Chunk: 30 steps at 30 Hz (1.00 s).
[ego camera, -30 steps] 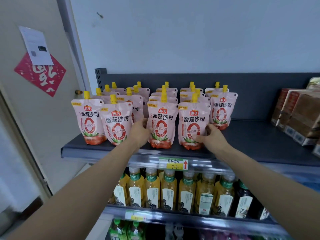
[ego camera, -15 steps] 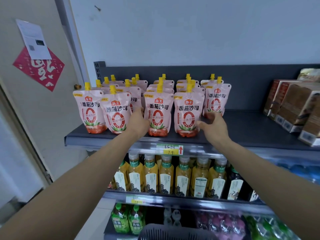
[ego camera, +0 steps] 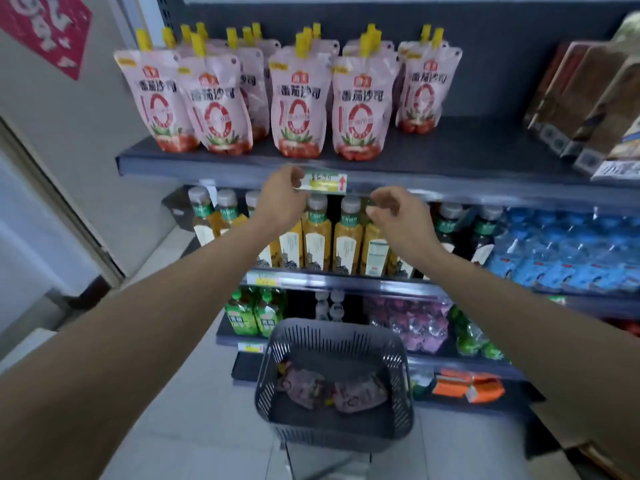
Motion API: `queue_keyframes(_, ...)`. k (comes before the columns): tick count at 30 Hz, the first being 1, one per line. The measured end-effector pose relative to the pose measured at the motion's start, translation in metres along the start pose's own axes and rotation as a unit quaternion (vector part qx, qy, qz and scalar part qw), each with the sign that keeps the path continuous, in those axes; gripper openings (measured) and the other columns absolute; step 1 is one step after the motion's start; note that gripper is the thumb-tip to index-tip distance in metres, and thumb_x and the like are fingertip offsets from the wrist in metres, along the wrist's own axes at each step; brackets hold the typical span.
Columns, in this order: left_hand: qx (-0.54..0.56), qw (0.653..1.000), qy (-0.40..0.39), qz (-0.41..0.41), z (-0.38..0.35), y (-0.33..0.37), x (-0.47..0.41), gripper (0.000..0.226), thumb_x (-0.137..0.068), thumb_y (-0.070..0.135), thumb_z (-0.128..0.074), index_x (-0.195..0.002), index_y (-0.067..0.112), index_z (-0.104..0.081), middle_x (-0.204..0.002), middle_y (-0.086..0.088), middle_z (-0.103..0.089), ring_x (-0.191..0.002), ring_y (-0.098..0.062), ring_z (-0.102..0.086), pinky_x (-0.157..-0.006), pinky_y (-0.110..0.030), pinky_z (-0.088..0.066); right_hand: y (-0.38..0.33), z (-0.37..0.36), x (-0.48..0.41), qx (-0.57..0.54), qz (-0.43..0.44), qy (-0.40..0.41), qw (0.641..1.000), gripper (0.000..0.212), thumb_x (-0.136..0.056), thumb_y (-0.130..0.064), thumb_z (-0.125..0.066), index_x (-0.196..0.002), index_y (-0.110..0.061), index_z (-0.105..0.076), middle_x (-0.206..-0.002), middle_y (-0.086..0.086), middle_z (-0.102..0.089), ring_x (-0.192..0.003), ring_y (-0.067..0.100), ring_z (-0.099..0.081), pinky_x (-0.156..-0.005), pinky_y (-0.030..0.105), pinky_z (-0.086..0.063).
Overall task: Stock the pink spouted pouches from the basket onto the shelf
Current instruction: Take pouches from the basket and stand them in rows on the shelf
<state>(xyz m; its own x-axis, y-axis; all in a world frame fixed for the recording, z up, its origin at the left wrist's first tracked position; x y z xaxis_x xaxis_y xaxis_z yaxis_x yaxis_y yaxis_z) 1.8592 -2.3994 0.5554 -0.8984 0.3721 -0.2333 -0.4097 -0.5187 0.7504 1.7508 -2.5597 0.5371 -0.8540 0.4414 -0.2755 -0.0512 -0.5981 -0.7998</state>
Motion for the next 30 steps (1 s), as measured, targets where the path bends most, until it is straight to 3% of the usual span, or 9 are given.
queue_keyframes(5, -0.011, 0.989, -0.117, 0.086, -0.066, -0.068, 0.056, 0.028, -0.087, 0.004, -0.055, -0.114, 0.001, -0.055, -0.098, -0.012, -0.056, -0.087, -0.023, -0.052, -0.071, -0.029, -0.041, 0.072, -0.052, 0.051, 0.029, -0.067, -0.123, 0.990, 0.024, -0.092, -0.014, -0.058, -0.113, -0.006, -0.059, -0.111, 0.003, -0.058, -0.100, 0.012, -0.049, -0.092, 0.025, -0.041)
queue_keyframes(9, -0.061, 0.963, -0.219, 0.145, -0.122, -0.131, 0.103, 0.010, -0.088, 0.002, -0.053, -0.083, 0.011, -0.056, -0.077, -0.002, -0.053, -0.070, -0.012, -0.049, -0.071, -0.025, -0.042, 0.146, -0.098, 0.096, 0.029, -0.147, -0.201, 0.968, 0.026, -0.090, -0.009, -0.058, -0.115, -0.001, -0.058, -0.097, -0.001, -0.056, -0.099, 0.016, -0.050, -0.100, 0.038, -0.044)
queue_keyframes(16, -0.029, 0.923, -0.263, 0.281, -0.183, -0.244, 0.145, 0.019, -0.085, 0.001, -0.058, -0.102, -0.006, -0.064, -0.105, -0.022, -0.065, -0.099, -0.029, -0.061, -0.085, -0.035, -0.049, 0.243, -0.154, 0.135, 0.090, -0.241, -0.273, 0.927, 0.028, -0.088, -0.010, -0.062, -0.113, 0.001, -0.060, -0.116, 0.013, -0.063, -0.110, 0.027, -0.059, -0.099, 0.039, -0.046)
queue_keyframes(19, -0.027, 0.899, -0.276, 0.338, -0.211, -0.295, 0.154, 0.025, -0.084, -0.001, -0.056, -0.106, -0.011, -0.061, -0.097, -0.022, -0.064, -0.099, -0.033, -0.062, -0.088, -0.040, -0.051, 0.279, -0.183, 0.139, 0.122, -0.260, -0.305, 0.908, 0.032, -0.088, -0.013, -0.062, -0.118, -0.001, -0.058, -0.123, 0.014, -0.061, -0.114, 0.029, -0.057, -0.100, 0.040, -0.045)
queue_keyframes(21, -0.024, 0.884, -0.282, 0.373, -0.228, -0.323, 0.160, 0.023, -0.085, -0.001, -0.055, -0.106, -0.009, -0.060, -0.098, -0.024, -0.063, -0.095, -0.029, -0.061, -0.081, -0.032, -0.053, 0.300, -0.202, 0.141, 0.150, -0.256, -0.332, 0.896, 0.032, -0.089, -0.012, -0.061, -0.118, 0.000, -0.059, -0.124, 0.015, -0.062, -0.115, 0.028, -0.057, -0.100, 0.036, -0.044)
queue_keyframes(23, 0.003, 0.870, -0.276, 0.409, -0.246, -0.347, 0.165, 0.034, -0.088, -0.001, -0.054, -0.120, -0.009, -0.054, -0.119, -0.027, -0.060, -0.102, -0.029, -0.061, -0.054, -0.008, -0.050, 0.320, -0.221, 0.143, 0.177, -0.250, -0.351, 0.885, 0.027, -0.090, -0.011, -0.058, -0.113, 0.002, -0.061, -0.119, 0.018, -0.064, -0.111, 0.030, -0.059, -0.095, 0.035, -0.046)
queue_keyframes(25, 0.022, 0.858, -0.256, 0.444, -0.262, -0.370, 0.170, 0.040, -0.088, -0.001, -0.054, -0.127, -0.009, -0.049, -0.129, -0.025, -0.056, -0.115, -0.033, -0.058, -0.034, -0.002, -0.036, 0.341, -0.238, 0.147, 0.213, -0.241, -0.376, 0.869, 0.024, -0.091, -0.013, -0.054, -0.110, 0.001, -0.063, -0.114, 0.019, -0.066, -0.105, 0.030, -0.061, -0.088, 0.034, -0.047)
queue_keyframes(27, 0.036, 0.838, -0.240, 0.489, -0.279, -0.400, 0.179, 0.040, -0.088, 0.001, -0.055, -0.127, -0.008, -0.050, -0.131, -0.023, -0.055, -0.120, -0.033, -0.056, -0.042, -0.006, -0.042, 0.360, -0.252, 0.153, 0.241, -0.238, -0.397, 0.853, 0.026, -0.091, -0.015, -0.055, -0.111, -0.002, -0.062, -0.114, 0.017, -0.065, -0.105, 0.031, -0.061, -0.088, 0.033, -0.047)
queue_keyframes(30, 0.057, 0.815, -0.223, 0.532, -0.299, -0.429, 0.192, 0.043, -0.088, 0.005, -0.058, -0.130, -0.002, -0.049, -0.133, -0.021, -0.054, -0.123, -0.032, -0.054, -0.079, -0.025, -0.052, 0.393, -0.274, 0.164, 0.253, -0.215, -0.423, 0.843, 0.029, -0.085, -0.015, -0.062, -0.112, -0.004, -0.063, -0.115, 0.016, -0.063, -0.109, 0.034, -0.059, -0.096, 0.041, -0.046)
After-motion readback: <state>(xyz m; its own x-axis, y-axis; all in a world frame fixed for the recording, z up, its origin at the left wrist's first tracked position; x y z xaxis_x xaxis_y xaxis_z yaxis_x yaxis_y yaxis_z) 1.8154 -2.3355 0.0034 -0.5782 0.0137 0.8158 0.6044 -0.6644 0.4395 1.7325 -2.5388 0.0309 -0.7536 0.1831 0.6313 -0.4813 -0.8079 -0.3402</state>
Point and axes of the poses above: each hand's wrist, its own x-axis away from the middle knuckle, its own z-axis out of the back of the hand, y = z × x, the point moved 8 cm from there along -x, towards the middle knuckle
